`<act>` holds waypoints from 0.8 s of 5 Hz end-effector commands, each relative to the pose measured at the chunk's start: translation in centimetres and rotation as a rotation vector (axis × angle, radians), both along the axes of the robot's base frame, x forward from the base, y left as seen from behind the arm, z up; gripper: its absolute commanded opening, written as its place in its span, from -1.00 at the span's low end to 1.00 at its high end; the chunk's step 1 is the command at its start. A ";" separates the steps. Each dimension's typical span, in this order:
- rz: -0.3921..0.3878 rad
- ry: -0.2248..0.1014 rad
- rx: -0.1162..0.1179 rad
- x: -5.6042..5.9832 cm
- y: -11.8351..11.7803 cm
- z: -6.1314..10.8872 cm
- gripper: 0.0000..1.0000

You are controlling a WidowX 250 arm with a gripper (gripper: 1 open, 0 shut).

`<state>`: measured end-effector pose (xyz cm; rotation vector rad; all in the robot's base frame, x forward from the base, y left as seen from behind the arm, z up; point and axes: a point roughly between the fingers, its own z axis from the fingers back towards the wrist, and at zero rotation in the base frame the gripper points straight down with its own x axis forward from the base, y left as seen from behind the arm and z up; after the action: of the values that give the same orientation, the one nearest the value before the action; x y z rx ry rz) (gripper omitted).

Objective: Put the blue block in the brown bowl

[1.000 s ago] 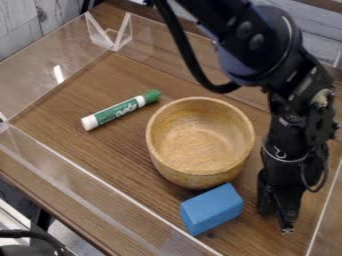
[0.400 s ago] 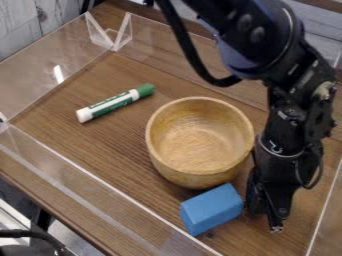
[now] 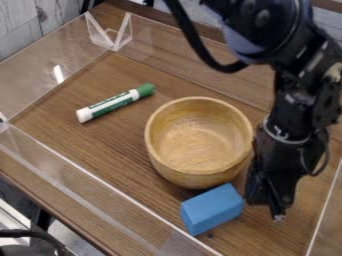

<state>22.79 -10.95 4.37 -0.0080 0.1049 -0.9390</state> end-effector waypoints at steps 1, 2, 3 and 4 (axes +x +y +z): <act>0.013 -0.060 -0.013 1.2 0.2 3.4 -1.00; 0.007 -0.062 -0.003 1.2 0.7 5.2 -1.00; -0.012 -0.064 0.002 1.3 1.5 5.6 1.00; -0.028 -0.063 0.003 1.2 1.8 5.1 1.00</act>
<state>23.43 -9.23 7.91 0.0127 0.1149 -0.9671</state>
